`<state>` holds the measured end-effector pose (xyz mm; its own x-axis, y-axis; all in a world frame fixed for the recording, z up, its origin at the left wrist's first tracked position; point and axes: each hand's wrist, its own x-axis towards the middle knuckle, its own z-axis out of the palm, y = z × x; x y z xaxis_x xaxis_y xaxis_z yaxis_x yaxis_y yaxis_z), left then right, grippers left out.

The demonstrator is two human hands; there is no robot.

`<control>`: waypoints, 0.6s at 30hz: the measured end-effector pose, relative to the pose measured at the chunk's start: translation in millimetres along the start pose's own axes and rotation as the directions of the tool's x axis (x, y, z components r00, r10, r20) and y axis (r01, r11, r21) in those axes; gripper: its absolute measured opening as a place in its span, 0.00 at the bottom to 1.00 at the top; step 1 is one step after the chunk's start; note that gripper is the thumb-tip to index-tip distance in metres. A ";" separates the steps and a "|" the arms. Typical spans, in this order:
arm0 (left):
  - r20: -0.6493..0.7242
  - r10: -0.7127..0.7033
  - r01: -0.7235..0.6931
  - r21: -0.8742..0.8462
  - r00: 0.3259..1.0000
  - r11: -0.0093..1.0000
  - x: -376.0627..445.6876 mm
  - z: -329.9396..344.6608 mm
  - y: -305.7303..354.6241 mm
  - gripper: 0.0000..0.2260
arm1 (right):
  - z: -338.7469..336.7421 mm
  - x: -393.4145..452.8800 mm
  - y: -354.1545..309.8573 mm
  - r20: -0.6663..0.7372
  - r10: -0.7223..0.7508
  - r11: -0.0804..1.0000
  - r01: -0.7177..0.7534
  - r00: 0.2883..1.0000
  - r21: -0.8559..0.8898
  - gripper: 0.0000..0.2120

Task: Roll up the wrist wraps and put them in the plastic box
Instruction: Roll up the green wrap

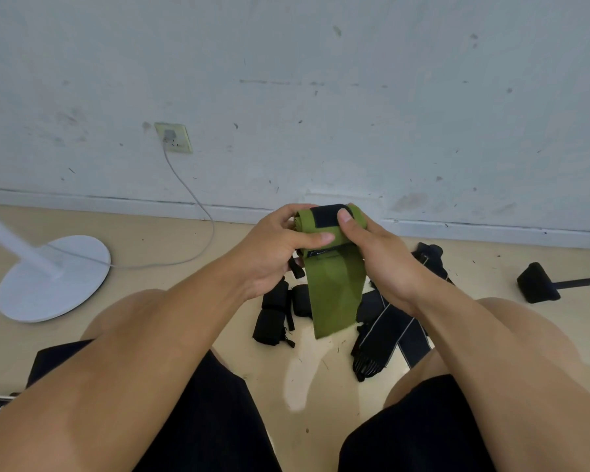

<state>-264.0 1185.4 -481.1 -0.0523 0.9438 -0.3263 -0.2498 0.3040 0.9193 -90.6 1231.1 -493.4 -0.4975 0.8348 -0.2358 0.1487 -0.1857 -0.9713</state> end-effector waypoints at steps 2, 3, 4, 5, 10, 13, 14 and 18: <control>-0.021 0.035 -0.034 0.026 0.999 0.999 0.9 -0.6 -0.5 0.24 | 0.8 -1.1 0.0 0.017 0.028 0.999 -0.028 0.999 0.026 0.22; -0.022 0.048 -0.047 0.036 0.999 0.998 1.4 -0.9 -0.5 0.25 | 0.9 -1.1 0.4 0.015 0.037 0.998 -0.038 0.999 0.053 0.21; -0.018 0.056 -0.055 0.042 0.998 0.998 1.4 -0.9 -0.1 0.25 | 0.9 -1.4 0.0 0.015 0.040 0.996 -0.041 0.999 0.075 0.21; -0.010 0.060 -0.059 0.050 0.998 0.997 1.4 -0.6 0.2 0.26 | 0.2 -0.7 0.4 0.009 0.042 0.994 -0.043 0.999 0.099 0.22; 0.031 0.050 -0.051 0.051 0.998 0.997 3.0 1.9 -0.7 0.29 | -7.0 -0.1 -0.8 -0.035 0.062 0.969 -0.052 0.997 0.240 0.19; 0.089 0.021 -0.021 0.002 0.996 1.000 2.8 3.8 1.7 0.29 | -11.3 -1.1 -5.7 -0.065 0.021 0.962 -0.002 0.998 0.272 0.20; 0.108 0.016 -0.016 -0.003 0.994 1.000 1.9 4.7 2.1 0.28 | -12.4 -1.6 -7.0 -0.078 0.010 0.962 0.012 0.997 0.271 0.20; 0.065 0.062 -0.065 0.046 0.996 0.997 4.0 5.5 -1.2 0.20 | -14.3 -3.6 -8.8 -0.078 -0.010 0.974 0.027 0.997 0.225 0.22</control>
<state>-258.5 1189.5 -482.2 -0.0046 0.9672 -0.2539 -0.2011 0.2478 0.9477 -77.8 1237.2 -483.5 -0.4313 0.8742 -0.2230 -0.0608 -0.2748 -0.9596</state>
